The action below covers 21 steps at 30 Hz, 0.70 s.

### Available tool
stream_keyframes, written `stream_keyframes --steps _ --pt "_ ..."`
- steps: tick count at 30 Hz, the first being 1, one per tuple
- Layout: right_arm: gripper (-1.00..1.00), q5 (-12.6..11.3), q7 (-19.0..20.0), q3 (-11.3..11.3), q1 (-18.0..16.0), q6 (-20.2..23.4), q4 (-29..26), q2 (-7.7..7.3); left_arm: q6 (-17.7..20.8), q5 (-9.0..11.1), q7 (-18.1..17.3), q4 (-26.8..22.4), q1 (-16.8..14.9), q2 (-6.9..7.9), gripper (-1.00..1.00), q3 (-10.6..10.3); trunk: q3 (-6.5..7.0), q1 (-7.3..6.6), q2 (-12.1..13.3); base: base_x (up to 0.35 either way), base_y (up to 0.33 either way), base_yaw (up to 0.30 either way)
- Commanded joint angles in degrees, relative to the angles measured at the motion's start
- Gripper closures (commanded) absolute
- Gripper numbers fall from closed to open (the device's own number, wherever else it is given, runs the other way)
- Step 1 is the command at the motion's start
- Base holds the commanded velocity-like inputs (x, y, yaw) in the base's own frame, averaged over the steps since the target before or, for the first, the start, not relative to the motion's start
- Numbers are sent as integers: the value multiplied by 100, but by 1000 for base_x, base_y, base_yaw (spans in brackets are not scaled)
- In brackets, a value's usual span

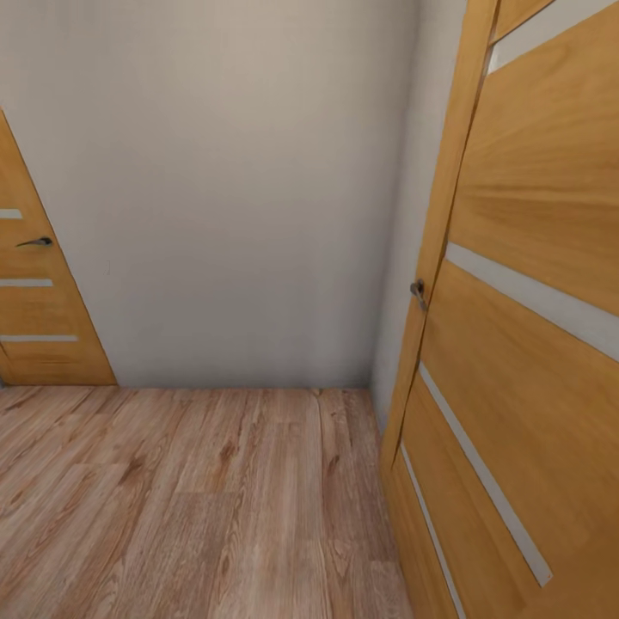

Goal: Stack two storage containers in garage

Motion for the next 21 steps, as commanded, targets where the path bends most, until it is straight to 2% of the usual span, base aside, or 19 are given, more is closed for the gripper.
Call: stream_keyframes --steps 1,6,21 --pt "-100 -54 -7 47 -6 -30 18 5 -15 46 2 5 -4 0 -100 -1 -6 0 -3 141 0 0" --pt "-100 -54 -4 47 -6 -30 18 5 -19 46 2 5 -4 0 -100 -1 -6 0 -3 173 0 0" --pt "-100 -54 -5 47 -6 -30 18 5 -19 46 2 5 -4 -5 -100 -1 -6 0 -3 7 42 0"
